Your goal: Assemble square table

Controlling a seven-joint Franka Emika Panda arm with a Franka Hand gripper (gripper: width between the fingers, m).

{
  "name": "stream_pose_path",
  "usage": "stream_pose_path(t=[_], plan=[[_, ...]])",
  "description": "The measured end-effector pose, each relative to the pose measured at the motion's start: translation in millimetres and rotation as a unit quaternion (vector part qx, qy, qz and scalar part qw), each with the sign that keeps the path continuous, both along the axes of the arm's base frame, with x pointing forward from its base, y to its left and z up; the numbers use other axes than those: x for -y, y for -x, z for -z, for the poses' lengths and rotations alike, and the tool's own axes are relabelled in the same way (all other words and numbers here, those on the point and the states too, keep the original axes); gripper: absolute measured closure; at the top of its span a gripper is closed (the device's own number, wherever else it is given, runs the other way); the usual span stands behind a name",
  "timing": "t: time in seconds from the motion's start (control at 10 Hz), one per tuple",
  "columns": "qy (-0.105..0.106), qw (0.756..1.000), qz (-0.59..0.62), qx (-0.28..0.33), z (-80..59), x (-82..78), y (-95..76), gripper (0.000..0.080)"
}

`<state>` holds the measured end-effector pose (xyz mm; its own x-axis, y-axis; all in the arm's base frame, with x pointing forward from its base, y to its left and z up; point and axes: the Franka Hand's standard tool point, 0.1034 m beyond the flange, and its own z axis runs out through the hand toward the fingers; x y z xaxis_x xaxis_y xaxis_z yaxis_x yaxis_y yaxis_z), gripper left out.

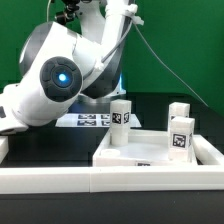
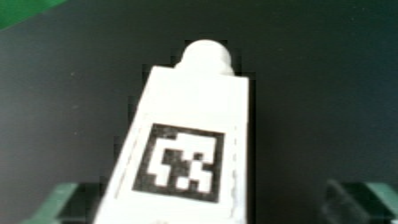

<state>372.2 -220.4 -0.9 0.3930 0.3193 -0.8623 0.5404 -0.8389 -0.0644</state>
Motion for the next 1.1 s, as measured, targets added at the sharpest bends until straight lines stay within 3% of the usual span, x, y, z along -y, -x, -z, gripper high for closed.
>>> stream_pose_path(t=[0.1,0.2,0.3,0.8,1.1], plan=[[0.0,1.0,0.0,0.0,-0.1,0.0,-0.5,0.0388],[0.0,1.0,0.0,0.0,-0.2,0.0,-0.6,0.0388],[0.0,1.0,-0.001,0.001,-0.3,-0.1,-1.1,0.0513],[0.0,1.0,-0.012,0.003,-0.7,-12.2,-9.6,0.0512],[0.019,1.0,-0.005,0.002,-18.0,-45.0,-38.2,0.0512]])
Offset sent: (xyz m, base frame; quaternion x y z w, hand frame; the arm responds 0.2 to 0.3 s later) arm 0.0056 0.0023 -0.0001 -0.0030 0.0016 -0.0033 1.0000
